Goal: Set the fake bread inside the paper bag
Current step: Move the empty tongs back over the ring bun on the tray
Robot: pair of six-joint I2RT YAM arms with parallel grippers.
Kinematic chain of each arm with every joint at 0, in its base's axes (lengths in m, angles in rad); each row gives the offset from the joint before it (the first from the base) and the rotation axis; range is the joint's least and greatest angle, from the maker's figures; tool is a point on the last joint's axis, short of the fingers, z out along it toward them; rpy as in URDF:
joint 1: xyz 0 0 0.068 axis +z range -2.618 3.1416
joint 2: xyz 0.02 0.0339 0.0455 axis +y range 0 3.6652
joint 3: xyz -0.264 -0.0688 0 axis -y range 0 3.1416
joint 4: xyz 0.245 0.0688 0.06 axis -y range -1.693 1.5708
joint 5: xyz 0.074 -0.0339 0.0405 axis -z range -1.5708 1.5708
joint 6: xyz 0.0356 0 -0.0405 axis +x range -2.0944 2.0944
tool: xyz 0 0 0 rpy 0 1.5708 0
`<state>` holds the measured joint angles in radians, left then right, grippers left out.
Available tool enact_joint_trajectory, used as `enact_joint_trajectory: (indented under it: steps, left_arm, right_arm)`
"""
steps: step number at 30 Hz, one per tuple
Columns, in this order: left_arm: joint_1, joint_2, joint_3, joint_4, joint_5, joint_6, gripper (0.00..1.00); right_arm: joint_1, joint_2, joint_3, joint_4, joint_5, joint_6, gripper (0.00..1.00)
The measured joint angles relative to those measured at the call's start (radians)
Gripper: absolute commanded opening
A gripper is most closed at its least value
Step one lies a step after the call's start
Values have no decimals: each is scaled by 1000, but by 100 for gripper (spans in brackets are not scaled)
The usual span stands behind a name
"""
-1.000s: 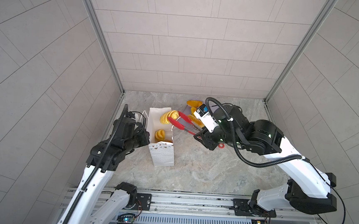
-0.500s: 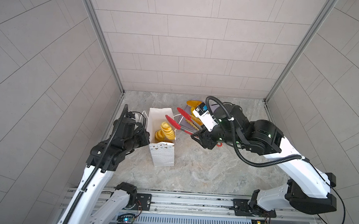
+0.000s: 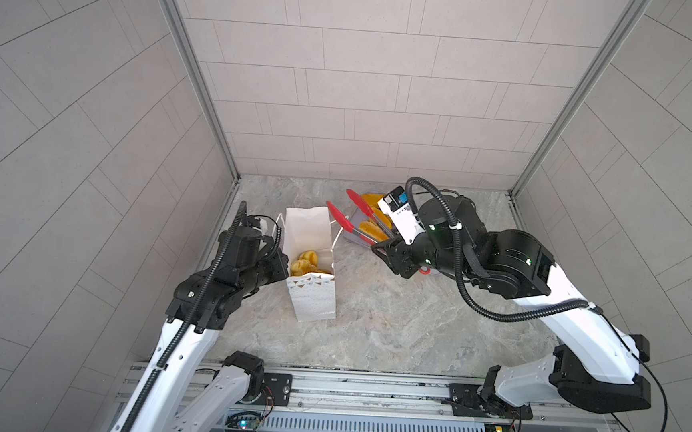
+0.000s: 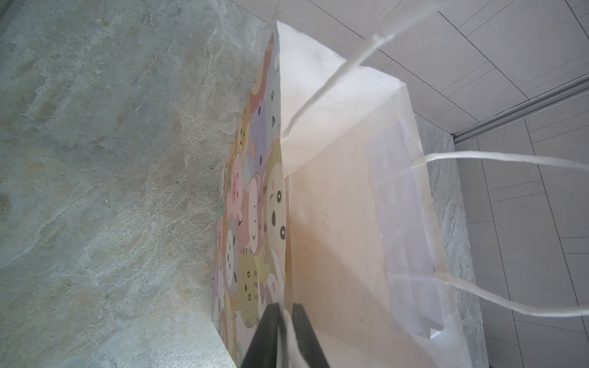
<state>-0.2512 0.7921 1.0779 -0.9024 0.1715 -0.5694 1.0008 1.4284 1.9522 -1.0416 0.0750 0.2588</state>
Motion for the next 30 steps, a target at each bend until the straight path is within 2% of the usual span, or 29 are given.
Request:
enact_joint_trajectory:
  steps: [5,11,19,30]
  left_arm:
    - [0,0,0,0,0,0,15]
    - [0,0,0,0,0,0,15]
    - [0,1,0,0,0,0,15]
    - [0,7,0,0,0,1,15]
  right_arm:
    - [-52,-13,-7,6,49,-13,55]
    - [-201,-65,-93,25,60,-16,55]
    - [-388,-82,-305,50,-16,-16,54]
    - [-484,-50,-461,104,-60,-16,54]
